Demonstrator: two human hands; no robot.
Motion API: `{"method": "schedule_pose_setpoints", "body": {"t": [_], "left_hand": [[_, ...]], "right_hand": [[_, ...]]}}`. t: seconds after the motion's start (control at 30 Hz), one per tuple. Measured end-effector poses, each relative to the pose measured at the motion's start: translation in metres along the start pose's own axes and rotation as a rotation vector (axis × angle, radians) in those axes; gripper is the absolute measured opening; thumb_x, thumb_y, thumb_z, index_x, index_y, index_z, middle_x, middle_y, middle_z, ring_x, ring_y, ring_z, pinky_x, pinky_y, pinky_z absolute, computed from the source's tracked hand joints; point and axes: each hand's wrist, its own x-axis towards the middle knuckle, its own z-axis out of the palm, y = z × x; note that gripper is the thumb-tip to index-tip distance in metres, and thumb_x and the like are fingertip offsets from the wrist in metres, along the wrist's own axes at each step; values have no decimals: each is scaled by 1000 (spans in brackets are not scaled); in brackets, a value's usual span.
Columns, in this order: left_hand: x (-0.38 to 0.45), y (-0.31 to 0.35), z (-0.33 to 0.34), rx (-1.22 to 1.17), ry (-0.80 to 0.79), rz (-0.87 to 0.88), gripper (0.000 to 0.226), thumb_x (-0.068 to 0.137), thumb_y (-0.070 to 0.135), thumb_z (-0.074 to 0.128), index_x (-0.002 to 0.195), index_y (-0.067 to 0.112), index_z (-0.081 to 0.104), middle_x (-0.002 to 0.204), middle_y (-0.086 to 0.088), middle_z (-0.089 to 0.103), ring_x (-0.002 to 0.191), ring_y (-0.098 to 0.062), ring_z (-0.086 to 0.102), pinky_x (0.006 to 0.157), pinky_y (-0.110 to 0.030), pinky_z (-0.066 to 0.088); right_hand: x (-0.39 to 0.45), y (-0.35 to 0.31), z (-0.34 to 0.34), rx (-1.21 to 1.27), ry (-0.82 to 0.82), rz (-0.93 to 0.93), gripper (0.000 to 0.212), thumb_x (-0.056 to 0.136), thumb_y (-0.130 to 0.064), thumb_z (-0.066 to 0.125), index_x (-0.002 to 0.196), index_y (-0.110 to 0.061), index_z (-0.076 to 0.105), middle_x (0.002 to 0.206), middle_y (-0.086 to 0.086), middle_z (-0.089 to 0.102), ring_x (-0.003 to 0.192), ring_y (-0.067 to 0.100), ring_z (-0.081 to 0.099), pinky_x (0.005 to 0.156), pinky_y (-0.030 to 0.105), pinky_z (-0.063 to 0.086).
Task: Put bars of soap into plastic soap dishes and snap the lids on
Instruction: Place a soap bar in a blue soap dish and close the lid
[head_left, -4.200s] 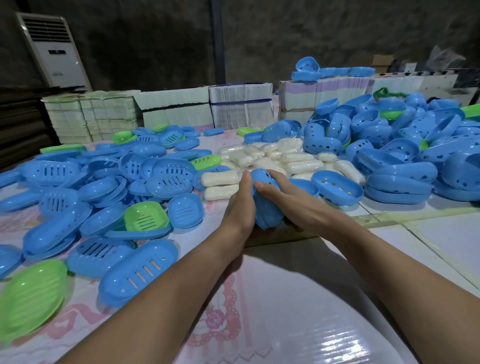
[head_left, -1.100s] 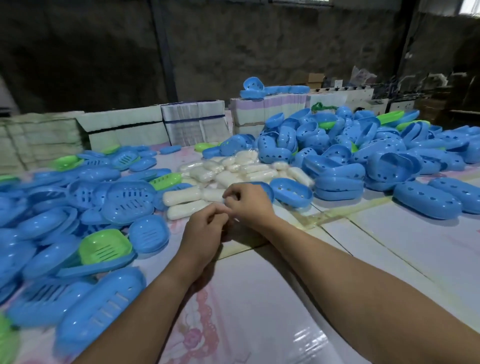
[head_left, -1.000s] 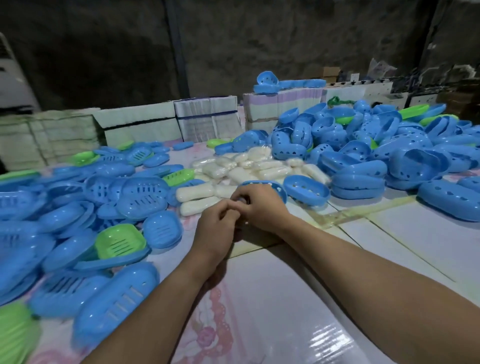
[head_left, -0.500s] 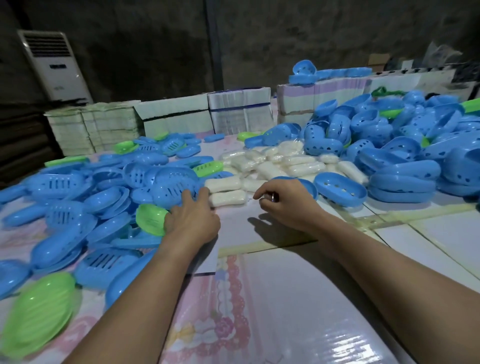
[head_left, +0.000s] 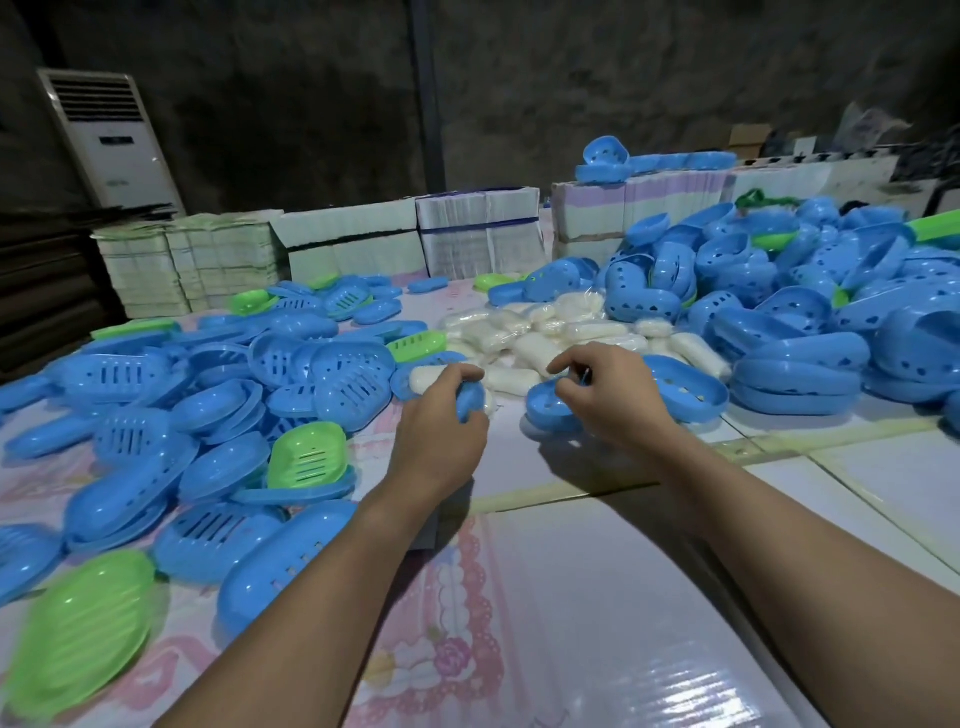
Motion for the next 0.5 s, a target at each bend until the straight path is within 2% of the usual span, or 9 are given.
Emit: {"method": "schedule_pose_setpoints", "body": {"t": [0.03, 0.07, 0.17, 0.23, 0.27, 0.33, 0.4, 0.5], "left_hand": [[-1, 2, 1, -107, 5, -5, 44, 86, -1, 57, 119, 27, 62, 105, 7, 64, 82, 0, 60, 71, -16, 47], [-3, 6, 2, -283, 5, -56, 45, 85, -4, 57, 116, 28, 62, 104, 3, 66, 75, 0, 60, 69, -16, 49], [-5, 20, 1, -1024, -55, -428, 41, 86, -2, 60, 116, 25, 66, 105, -12, 70, 79, -22, 67, 70, -34, 57], [-4, 25, -3, -1455, -68, -612, 27, 89, 12, 68, 116, 16, 66, 101, -9, 73, 79, -22, 70, 72, -34, 61], [-3, 26, -5, -1607, -74, -669, 30, 88, 22, 71, 116, 11, 66, 95, -9, 72, 78, -19, 69, 64, -30, 63], [-6, 29, -5, -1749, -97, -773, 45, 88, 41, 72, 112, 5, 65, 87, -12, 66, 78, -18, 67, 46, -24, 59], [-10, 30, -2, -1766, -105, -845, 53, 87, 53, 70, 101, 3, 65, 80, -16, 66, 74, -21, 67, 38, -21, 53], [-14, 30, 1, -1799, -168, -877, 55, 86, 58, 68, 110, 8, 64, 81, -15, 65, 56, -17, 65, 33, -16, 45]], "right_hand": [[1, 2, -1, -21, 5, 16, 25, 81, -20, 60, 101, -29, 70, 80, -12, 58, 85, 14, 52, 69, 33, 42], [1, 3, -2, -60, 1, 33, 29, 81, -22, 60, 109, -29, 68, 92, -8, 59, 95, 18, 50, 76, 35, 43], [0, 5, -3, -206, -72, 73, 46, 83, -28, 58, 129, -31, 57, 119, 1, 58, 115, 26, 42, 94, 43, 41], [-2, 3, -2, -227, -127, 83, 48, 84, -31, 57, 132, -32, 55, 119, -1, 61, 114, 26, 47, 95, 46, 41], [-2, 2, -1, -213, -139, 86, 46, 84, -31, 56, 130, -33, 55, 112, -3, 64, 110, 24, 51, 93, 46, 41], [-1, -1, 1, -181, -138, 98, 39, 85, -31, 54, 123, -34, 59, 93, -7, 68, 98, 22, 58, 89, 44, 41], [0, -2, 2, -174, -127, 81, 33, 85, -30, 55, 116, -34, 63, 86, -7, 66, 95, 22, 59, 87, 43, 42], [1, -3, 3, -194, -184, -14, 38, 84, -34, 57, 122, -35, 62, 109, -5, 63, 108, 21, 48, 90, 42, 41]]}}
